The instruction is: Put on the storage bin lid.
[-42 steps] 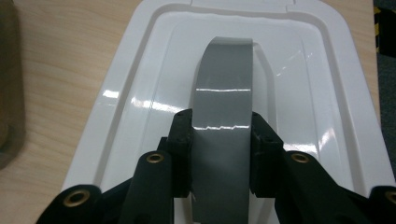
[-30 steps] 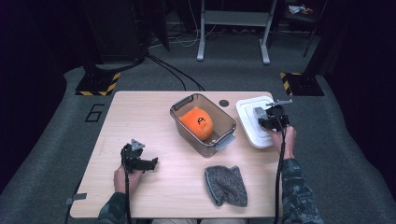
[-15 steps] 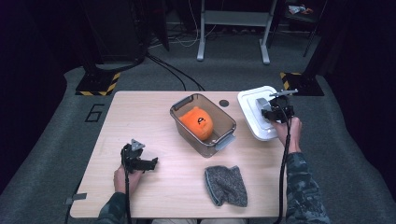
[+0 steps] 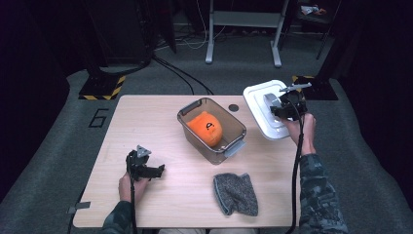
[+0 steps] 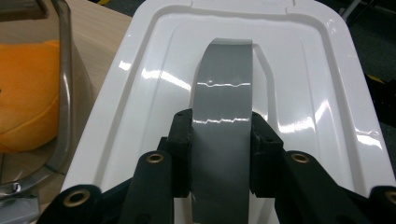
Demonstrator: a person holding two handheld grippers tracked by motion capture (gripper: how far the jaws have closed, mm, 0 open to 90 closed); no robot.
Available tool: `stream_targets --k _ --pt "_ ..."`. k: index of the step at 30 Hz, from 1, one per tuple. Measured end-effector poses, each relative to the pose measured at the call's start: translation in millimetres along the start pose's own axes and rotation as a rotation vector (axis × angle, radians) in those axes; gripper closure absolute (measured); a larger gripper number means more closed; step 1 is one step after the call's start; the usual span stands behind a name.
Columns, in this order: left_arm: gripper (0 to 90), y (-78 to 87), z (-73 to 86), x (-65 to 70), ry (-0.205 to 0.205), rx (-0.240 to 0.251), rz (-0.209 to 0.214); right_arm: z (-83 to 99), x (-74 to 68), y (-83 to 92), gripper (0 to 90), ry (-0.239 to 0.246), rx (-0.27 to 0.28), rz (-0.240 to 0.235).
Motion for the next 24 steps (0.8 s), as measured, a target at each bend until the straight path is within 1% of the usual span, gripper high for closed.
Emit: stream_targets --k 4,11,15,16,18,21,24 --pt "0.7 0.0 0.0 0.0 0.001 0.000 0.000 -8.4 -10.5 4.2 66.9 0.032 0.004 -0.011" --pt "0.6 0.0 0.0 0.0 0.000 0.000 0.000 -19.4 -32.6 6.4 66.8 0.053 0.011 -0.057" --pt "0.7 0.0 0.0 0.0 0.000 0.000 0.000 -23.4 -47.5 3.8 66.8 0.065 0.012 -0.083" --pt "0.6 0.0 0.0 0.0 0.000 0.000 0.000 -24.8 -50.7 2.7 66.8 0.079 0.015 -0.089" --pt "0.6 0.0 0.0 0.0 0.000 0.000 0.000 -26.2 -58.3 0.9 66.8 0.081 0.010 -0.102" --pt "0.6 0.0 0.0 0.0 0.000 0.000 0.000 -29.2 -69.5 -2.5 66.8 0.100 0.015 -0.126" --pt "0.6 0.0 0.0 0.0 0.000 0.000 0.000 -30.5 -81.2 -5.8 66.8 0.108 0.008 -0.147"
Point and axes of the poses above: each handheld gripper's, and its own axes: y roughly backward along the jaws, z roughly out of its underside, x roughly to its right, the point moved 10 cm from there along -y, roughly forward along the jaws, and after that the axes turned 5 degrees about -z, right-handed, at the moved point
